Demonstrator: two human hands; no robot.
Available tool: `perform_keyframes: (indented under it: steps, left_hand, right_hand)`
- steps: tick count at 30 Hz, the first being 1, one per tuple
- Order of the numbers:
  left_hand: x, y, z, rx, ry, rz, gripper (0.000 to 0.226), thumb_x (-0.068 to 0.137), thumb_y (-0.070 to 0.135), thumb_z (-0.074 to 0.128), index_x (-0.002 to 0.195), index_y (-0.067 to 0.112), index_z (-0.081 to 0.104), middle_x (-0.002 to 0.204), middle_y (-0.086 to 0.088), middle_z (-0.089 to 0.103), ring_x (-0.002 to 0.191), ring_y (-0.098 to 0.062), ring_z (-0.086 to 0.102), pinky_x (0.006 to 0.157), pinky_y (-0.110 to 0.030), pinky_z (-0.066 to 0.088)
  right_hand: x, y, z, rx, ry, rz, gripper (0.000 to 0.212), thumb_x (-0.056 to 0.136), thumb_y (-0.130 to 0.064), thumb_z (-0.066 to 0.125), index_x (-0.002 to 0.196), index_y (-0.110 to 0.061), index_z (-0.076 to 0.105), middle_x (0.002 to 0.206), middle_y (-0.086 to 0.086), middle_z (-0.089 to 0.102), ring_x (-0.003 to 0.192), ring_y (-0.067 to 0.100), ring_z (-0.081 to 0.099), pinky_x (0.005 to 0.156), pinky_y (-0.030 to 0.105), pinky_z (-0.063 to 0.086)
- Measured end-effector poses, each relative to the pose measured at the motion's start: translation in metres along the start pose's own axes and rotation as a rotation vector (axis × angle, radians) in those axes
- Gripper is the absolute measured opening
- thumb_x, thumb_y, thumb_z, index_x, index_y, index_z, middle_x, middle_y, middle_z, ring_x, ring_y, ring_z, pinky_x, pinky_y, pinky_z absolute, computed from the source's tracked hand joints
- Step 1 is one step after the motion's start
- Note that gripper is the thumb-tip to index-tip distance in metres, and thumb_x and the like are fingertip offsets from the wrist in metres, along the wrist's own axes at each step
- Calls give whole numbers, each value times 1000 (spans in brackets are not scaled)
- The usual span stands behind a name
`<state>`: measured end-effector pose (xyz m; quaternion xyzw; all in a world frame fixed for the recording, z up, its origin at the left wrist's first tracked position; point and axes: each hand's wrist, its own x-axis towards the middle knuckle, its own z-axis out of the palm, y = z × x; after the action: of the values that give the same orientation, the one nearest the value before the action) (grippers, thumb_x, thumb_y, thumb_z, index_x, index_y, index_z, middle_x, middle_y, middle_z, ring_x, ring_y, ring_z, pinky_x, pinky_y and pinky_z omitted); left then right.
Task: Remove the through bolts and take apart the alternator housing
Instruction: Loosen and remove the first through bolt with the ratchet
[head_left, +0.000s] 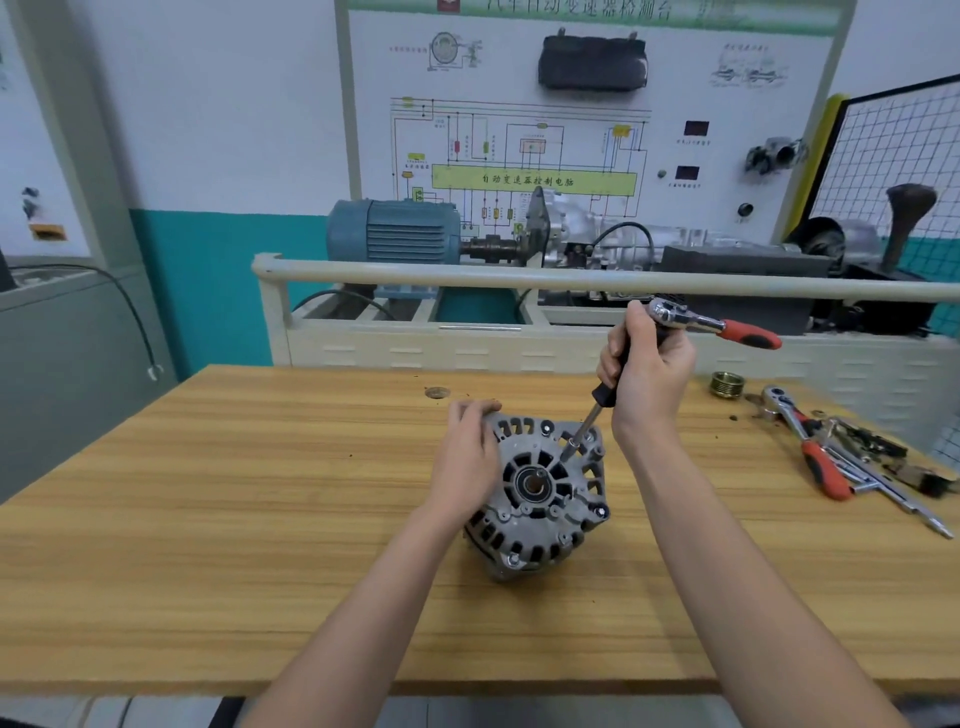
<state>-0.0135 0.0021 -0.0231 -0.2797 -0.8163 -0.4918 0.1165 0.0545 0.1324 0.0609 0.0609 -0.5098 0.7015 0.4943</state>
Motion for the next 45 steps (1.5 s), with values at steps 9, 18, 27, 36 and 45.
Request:
perform_keyframes:
  steps: [9, 18, 27, 36, 45]
  left_hand:
    - [6, -2, -6, -208, 18, -104, 26, 103, 19, 35, 116, 13, 56, 110, 8, 52, 103, -5, 48, 87, -21, 37]
    - [15, 8, -14, -577, -32, -403, 37, 103, 26, 32, 94, 15, 66, 106, -12, 65, 88, -21, 62, 61, -27, 45]
    - [12, 3, -14, -642, -5, -408, 32, 102, 23, 39, 84, 19, 66, 94, -4, 66, 75, -13, 62, 54, -21, 45]
    - [6, 0, -23, -732, -22, -470, 31, 100, 22, 43, 85, 20, 70, 80, 1, 69, 66, -12, 63, 48, -20, 44]
    - [2, -1, -24, -730, 19, -490, 30, 99, 20, 44, 85, 19, 70, 85, -3, 70, 70, -14, 64, 49, -22, 46]
  right_hand:
    - [8, 2, 19, 53, -29, 41, 39, 96, -13, 56, 57, -20, 52, 45, -5, 47, 35, 8, 34, 35, 18, 26]
    - [8, 5, 34, 188, -95, 108, 46, 95, -16, 53, 49, -24, 52, 45, -4, 45, 34, 8, 33, 36, 17, 24]
    - [6, 3, 22, 108, -40, 56, 43, 96, -12, 55, 54, -22, 54, 46, -5, 46, 36, 8, 33, 35, 19, 25]
    - [8, 0, 21, 134, -42, 99, 38, 98, -13, 52, 60, -12, 45, 45, -5, 44, 35, 9, 33, 37, 17, 24]
    - [-7, 1, 36, 232, -171, 142, 47, 95, -19, 53, 48, -23, 53, 45, -5, 42, 33, 7, 32, 36, 17, 22]
